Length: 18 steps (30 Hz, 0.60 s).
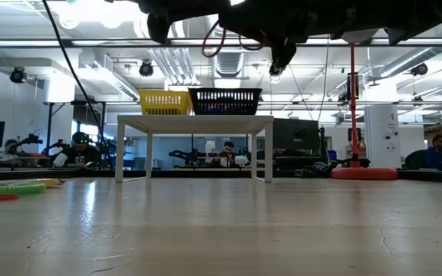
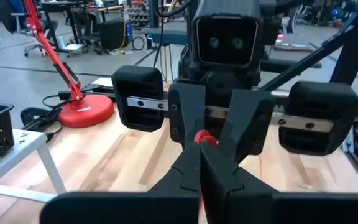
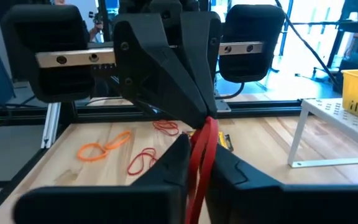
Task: Pick & Place Office Desk Supplies
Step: Put the red rubber band into the black bin
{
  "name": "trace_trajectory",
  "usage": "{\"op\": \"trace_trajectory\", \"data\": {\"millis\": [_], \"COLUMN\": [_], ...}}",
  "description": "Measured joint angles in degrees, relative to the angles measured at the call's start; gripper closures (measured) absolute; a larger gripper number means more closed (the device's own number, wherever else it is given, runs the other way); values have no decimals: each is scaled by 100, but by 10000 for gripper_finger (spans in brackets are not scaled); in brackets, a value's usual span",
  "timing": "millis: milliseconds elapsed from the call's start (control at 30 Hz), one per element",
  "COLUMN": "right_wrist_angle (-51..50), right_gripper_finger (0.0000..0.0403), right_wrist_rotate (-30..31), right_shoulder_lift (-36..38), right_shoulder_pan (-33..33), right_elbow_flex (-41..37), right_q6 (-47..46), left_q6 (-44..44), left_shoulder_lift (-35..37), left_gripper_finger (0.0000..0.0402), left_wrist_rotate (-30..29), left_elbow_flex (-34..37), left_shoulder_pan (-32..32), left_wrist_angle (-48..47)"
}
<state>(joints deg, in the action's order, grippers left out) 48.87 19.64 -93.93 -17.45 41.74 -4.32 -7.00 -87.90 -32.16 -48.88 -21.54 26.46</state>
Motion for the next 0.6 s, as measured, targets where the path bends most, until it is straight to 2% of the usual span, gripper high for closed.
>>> {"op": "trace_trajectory", "data": {"millis": [133,300,467,600], "right_wrist_angle": [-8,-207,-681,-1115], "right_gripper_finger": [392,394,394,394], "right_wrist_rotate": [0,167,310,287], "right_shoulder_lift": [0,0,0,0], "right_shoulder_pan": [0,-4,-2,-4], "right_elbow_flex": [0,-11,-15,-22], "right_q6": [-20,-167,-463,-792], "left_q6": [26,104,41,-812], "left_shoulder_lift": [2,132,627,1095], "left_gripper_finger": [371,295,244,231], "left_wrist_rotate": [87,258,266,265], "left_elbow_flex": [2,4,4,14], "left_shoulder_pan": [0,0,-11,-15], "left_wrist_angle": [76,-143,-1224,-2371]}}
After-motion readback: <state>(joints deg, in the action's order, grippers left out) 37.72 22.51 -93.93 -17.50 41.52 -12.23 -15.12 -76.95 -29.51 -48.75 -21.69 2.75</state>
